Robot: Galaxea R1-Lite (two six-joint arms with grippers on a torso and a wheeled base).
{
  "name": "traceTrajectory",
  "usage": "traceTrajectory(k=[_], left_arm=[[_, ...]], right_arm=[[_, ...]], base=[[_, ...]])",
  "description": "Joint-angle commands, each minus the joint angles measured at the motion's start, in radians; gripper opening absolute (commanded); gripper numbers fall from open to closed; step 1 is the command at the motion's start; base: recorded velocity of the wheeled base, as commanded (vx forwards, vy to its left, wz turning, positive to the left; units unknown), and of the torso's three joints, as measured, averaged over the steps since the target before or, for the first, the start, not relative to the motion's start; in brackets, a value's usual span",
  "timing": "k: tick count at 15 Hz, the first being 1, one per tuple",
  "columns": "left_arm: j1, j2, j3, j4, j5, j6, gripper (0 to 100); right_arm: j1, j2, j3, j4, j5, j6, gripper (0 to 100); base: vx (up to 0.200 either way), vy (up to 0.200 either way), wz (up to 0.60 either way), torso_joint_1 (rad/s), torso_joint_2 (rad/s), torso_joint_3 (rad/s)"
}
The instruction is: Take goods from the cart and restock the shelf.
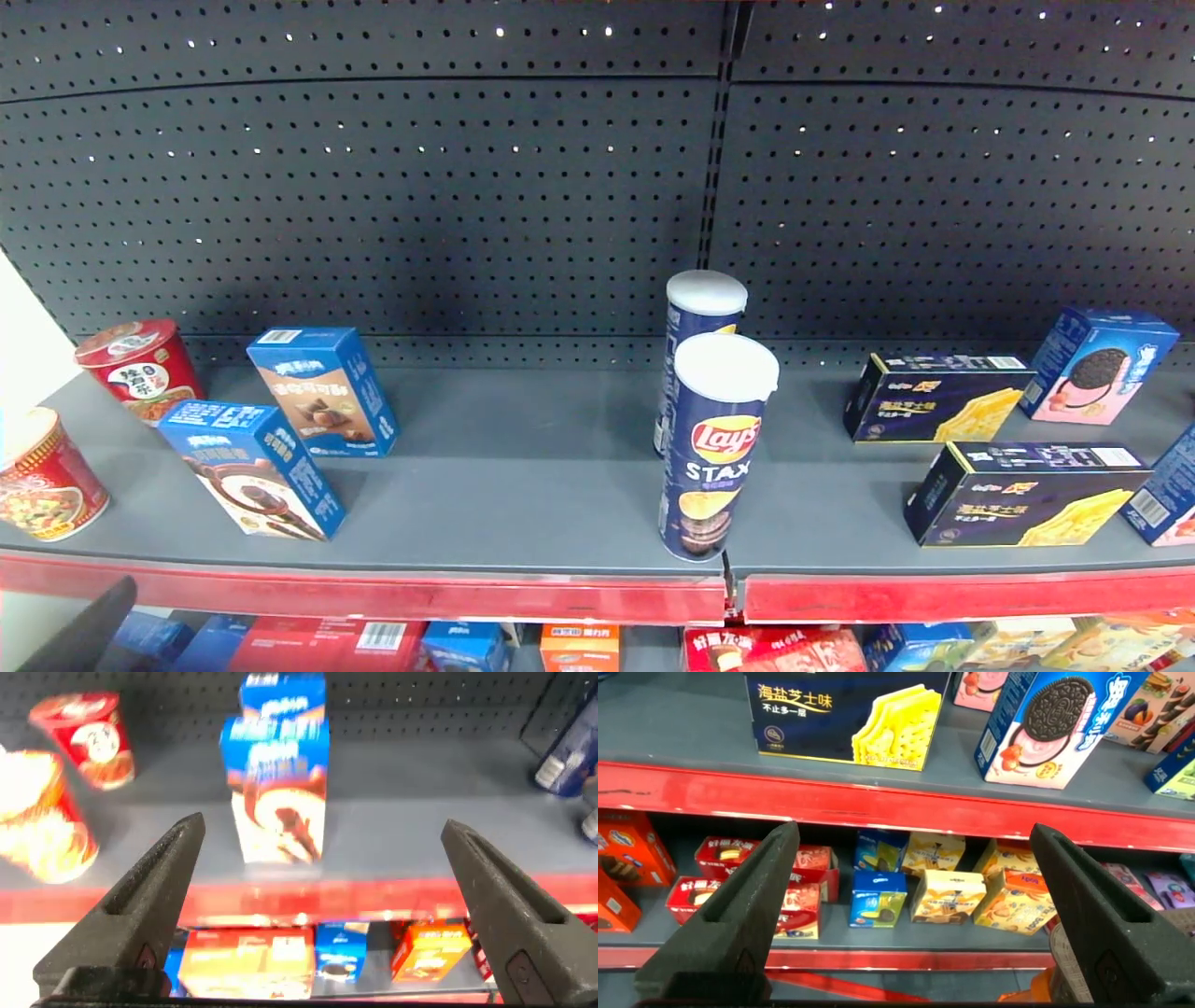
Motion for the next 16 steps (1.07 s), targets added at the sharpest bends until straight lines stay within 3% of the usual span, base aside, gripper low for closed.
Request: traceTrajectory(k=[1,3,4,5,7,9,11,16], left_arm=[[0.011,-0.236,0.116,0.055,0.000,-0.001,100],[0.011,-0.453,0.140,0.293,-0.008,0.008,100],[0.012,-0.463,0.162,0.336,0.001,0.031,100],[0.015,-0.454,0.174,0.293,0.015,0.034,100],[0.017,-0.456,0.174,0.299,0.055,0.026,100],[0.017,-0.456,0.172,0.301,0.032,0.023,100],[0.017,-0.456,0.174,0.296,0.008,-0.003,100],[0.017,-0.456,0.172,0.302,-0.049,-0.004,100]], right_arm=[[0.000,0.002,0.001,-0.001,-0.002,0.008,100],[0.000,0.002,0.001,-0.001,-0.002,0.010,100],[0.000,0.002,0.001,-0.001,-0.002,0.013,100],[0.000,0.002,0.001,-0.001,-0.002,0.014,100],[0.000,0.002,0.001,-0.001,-0.010,0.010,100],[0.000,0.002,0.000,0.000,-0.011,0.016,100],[0.000,0.002,0.000,0.000,-0.010,0.017,100],[0.000,0.002,0.000,0.000,-0.010,0.016,100]], base=[[0.000,0.000,0.00,0.000,0.00,0.000],[0.000,0.000,0.00,0.000,0.00,0.000],[0.000,0.000,0.00,0.000,0.00,0.000],[0.000,0.000,0.00,0.000,0.00,0.000],[0.000,0.000,0.00,0.000,0.00,0.000],[0.000,0.000,0.00,0.000,0.00,0.000],[0.000,0.000,0.00,0.000,0.00,0.000],[0.000,0.000,0.00,0.000,0.00,0.000]])
